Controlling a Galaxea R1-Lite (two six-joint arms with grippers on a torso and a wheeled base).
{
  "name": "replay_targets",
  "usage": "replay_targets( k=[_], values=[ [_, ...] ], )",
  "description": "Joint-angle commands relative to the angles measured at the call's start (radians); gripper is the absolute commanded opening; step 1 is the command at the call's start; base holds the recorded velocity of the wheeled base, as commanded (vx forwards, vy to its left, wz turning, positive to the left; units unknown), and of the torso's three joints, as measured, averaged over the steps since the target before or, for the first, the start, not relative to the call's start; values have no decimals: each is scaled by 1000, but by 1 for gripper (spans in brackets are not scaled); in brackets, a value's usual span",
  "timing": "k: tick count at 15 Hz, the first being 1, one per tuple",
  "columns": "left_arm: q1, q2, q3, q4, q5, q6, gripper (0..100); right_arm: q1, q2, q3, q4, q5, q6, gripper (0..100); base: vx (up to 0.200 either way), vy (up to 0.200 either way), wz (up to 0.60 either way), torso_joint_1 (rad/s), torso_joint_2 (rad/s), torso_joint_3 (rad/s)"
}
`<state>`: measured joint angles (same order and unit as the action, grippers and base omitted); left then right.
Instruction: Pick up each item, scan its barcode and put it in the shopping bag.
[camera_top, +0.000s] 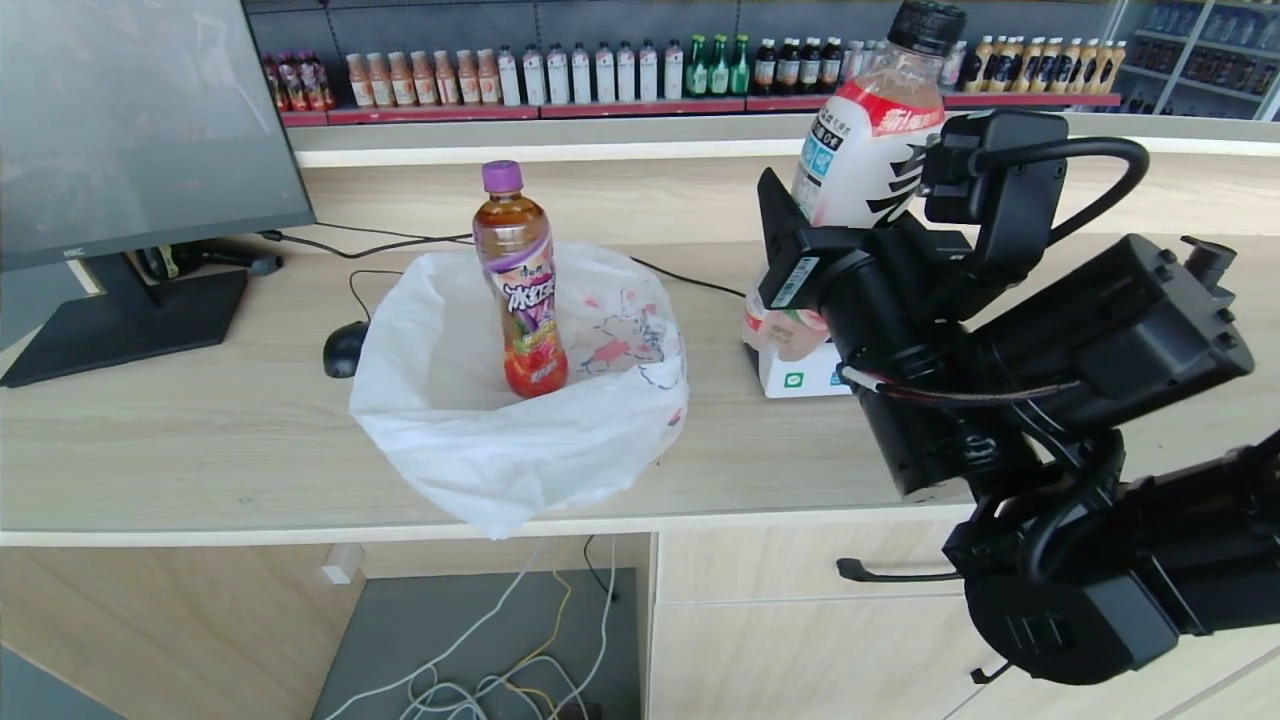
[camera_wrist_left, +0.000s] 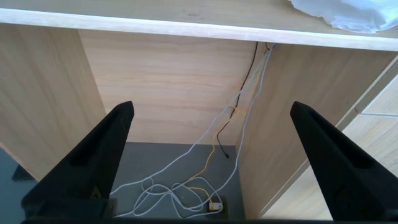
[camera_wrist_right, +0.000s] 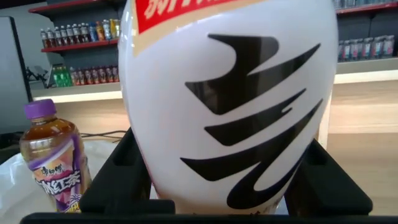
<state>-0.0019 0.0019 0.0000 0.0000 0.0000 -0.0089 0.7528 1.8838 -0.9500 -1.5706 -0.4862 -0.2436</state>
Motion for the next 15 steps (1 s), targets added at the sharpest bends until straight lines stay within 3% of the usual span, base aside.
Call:
replay_targets(
  k=[1,9,12,15],
  values=[
    [0,0,0,0,0,0,100,-1,5,-3,0,0,-2,0,0,200,0,-2,7,7],
    [0,0,0,0,0,0,100,0,-37,-13,0,0,-66,0,0,200,0,2,2,4],
    [0,0,0,0,0,0,100,2,-34,-41,0,3,-66,0,0,0,0,0,0,0],
    [0,0,0,0,0,0,100,2,-23,-105,92,23,-57,0,0,0,0,0,0,0]
  ],
)
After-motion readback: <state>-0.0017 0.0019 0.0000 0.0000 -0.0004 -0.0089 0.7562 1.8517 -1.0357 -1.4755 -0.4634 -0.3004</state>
